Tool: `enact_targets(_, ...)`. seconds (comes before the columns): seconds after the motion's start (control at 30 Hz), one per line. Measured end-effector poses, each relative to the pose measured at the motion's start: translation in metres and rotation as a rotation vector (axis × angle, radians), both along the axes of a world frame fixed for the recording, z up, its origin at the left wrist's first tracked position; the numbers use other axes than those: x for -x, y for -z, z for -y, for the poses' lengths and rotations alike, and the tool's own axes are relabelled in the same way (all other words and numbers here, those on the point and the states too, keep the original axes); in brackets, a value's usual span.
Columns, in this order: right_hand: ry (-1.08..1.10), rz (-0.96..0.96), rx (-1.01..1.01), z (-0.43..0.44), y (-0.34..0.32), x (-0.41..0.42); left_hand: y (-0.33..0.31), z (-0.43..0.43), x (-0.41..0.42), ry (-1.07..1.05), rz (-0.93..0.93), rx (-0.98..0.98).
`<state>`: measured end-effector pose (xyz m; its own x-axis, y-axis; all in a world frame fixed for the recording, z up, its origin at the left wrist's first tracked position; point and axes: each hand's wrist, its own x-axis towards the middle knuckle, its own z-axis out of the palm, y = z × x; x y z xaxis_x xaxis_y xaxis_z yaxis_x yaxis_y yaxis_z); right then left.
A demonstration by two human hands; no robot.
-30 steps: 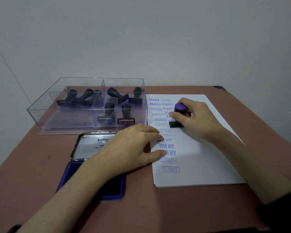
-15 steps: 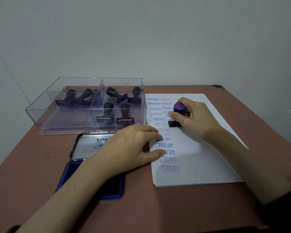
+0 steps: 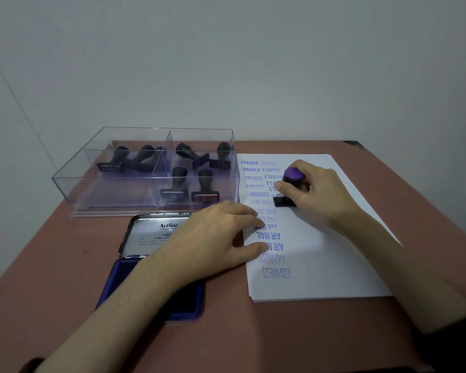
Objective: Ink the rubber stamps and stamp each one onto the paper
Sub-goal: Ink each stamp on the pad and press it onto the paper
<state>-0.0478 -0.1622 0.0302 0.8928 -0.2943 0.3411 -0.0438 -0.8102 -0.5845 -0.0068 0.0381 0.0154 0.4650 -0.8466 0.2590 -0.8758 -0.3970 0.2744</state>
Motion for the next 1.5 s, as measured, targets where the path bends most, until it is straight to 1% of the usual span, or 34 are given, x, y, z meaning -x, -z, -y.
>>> enact_targets(0.17, 0.037, 0.115, -0.066, 0.004, -0.014, -0.002, 0.000, -0.001, 0.000, 0.005, 0.012, 0.010)
enact_targets(0.3, 0.006, 0.192, -0.089, -0.001, -0.038, -0.013, -0.003, -0.002, 0.003, 0.008, 0.026, 0.055)
enact_targets(0.4, -0.027, 0.241, -0.103, -0.015, -0.056, -0.032, -0.010, -0.009, 0.002, 0.002, 0.162, 0.171)
enact_targets(0.5, -0.086, 0.281, -0.158, -0.034, -0.067, -0.058, -0.017, -0.023, -0.007, -0.061, 0.290, 0.272)
enact_targets(0.6, -0.139, 0.288, -0.222, -0.053, -0.069, -0.086, -0.018, -0.043, -0.026, -0.147, 0.406, 0.283)
enact_targets(0.67, -0.144, 0.276, -0.248, -0.060, -0.066, -0.103, -0.016, -0.055, -0.038, -0.207, 0.412, 0.263)
enact_targets(0.73, -0.131, 0.245, -0.217, -0.063, -0.062, -0.119, -0.012, -0.062, -0.045, -0.239, 0.386, 0.258)
enact_targets(0.83, -0.120, 0.206, -0.119, -0.064, -0.052, -0.135, -0.007, -0.065, -0.050, -0.253, 0.336, 0.285)
enact_targets(1.1, -0.137, 0.125, 0.306, -0.071, -0.041, -0.148, -0.005, -0.064, -0.051, -0.254, 0.327, 0.313)
enact_targets(1.2, -0.168, 0.108, 0.420, -0.072, -0.041, -0.152, -0.004, -0.064, -0.051, -0.257, 0.328, 0.316)
enact_targets(1.37, -0.236, 0.078, 0.486, -0.074, -0.039, -0.158, -0.003, -0.064, -0.052, -0.251, 0.309, 0.328)
enact_targets(1.5, -0.285, 0.055, 0.406, -0.075, -0.038, -0.158, -0.003, -0.064, -0.051, -0.258, 0.295, 0.332)
